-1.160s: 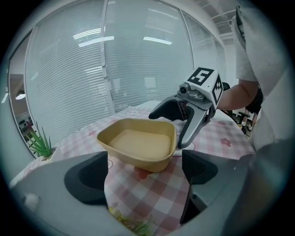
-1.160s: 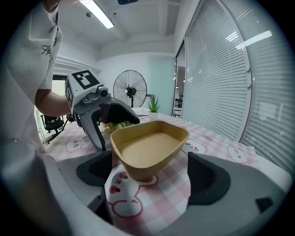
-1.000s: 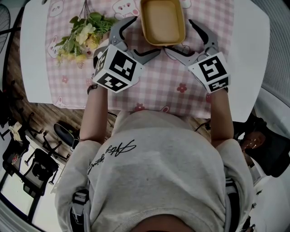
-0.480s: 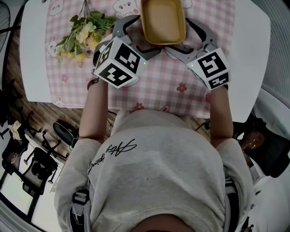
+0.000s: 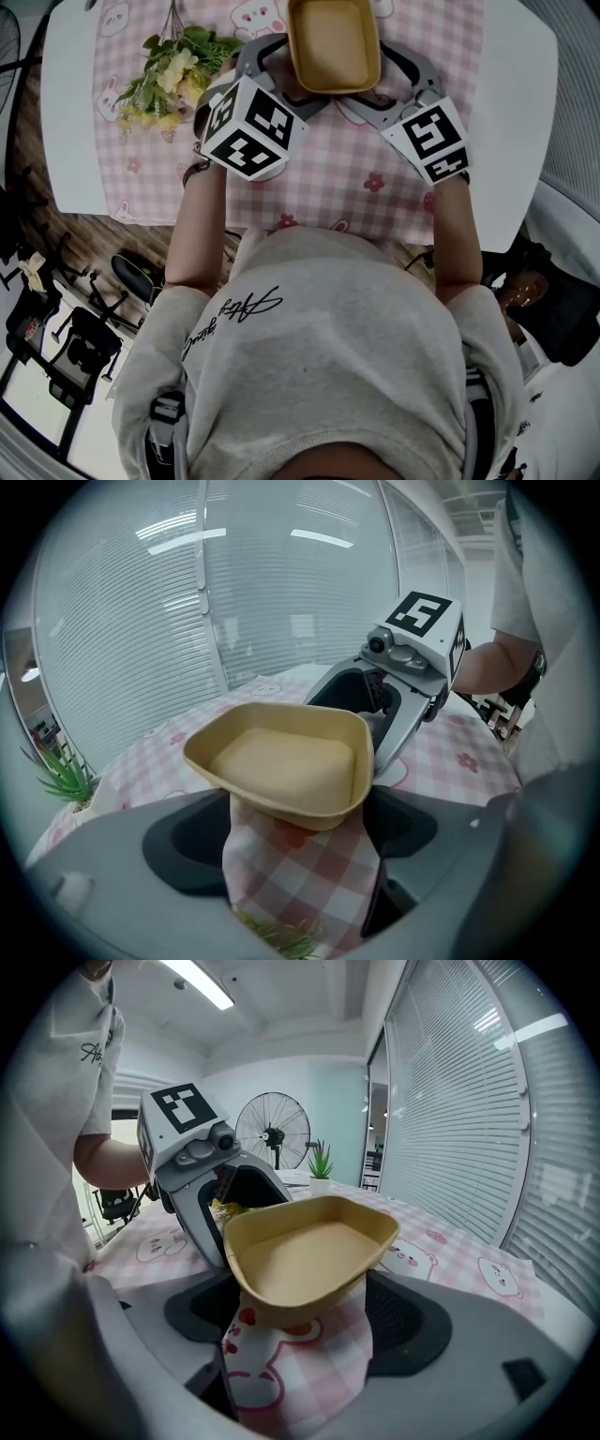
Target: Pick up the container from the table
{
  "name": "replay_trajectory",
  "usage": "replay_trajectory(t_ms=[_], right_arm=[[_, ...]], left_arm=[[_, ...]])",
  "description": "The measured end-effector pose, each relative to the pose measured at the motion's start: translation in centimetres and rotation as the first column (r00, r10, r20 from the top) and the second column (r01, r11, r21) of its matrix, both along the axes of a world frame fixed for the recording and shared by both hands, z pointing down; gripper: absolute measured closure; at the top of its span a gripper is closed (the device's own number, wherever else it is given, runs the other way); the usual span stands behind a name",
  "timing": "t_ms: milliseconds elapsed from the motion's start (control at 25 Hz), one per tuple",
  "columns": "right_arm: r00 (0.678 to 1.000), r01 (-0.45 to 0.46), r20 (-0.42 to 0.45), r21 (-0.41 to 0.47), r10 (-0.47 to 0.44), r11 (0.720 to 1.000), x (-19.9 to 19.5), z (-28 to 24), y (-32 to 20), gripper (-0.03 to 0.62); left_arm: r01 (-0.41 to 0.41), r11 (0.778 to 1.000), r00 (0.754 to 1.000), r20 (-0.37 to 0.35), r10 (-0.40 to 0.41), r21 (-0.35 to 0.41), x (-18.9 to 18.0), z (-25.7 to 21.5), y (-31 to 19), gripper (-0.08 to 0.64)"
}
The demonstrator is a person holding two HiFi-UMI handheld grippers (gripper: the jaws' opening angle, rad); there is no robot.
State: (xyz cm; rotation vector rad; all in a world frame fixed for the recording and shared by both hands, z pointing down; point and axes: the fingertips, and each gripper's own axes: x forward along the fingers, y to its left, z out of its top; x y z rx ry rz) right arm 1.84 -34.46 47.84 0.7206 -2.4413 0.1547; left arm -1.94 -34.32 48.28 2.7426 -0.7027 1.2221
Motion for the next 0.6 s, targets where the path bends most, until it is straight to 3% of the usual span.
replay_trajectory(t_ms=[600], right_arm=[[1.0, 0.019, -0.007, 0.003, -0.019, 1.0, -0.64, -0.34, 0.03, 0.204]], left_arm=[[0.009, 1.0, 1.0, 0.004, -0.009, 0.002, -0.11, -0.1, -0.24, 0.149]])
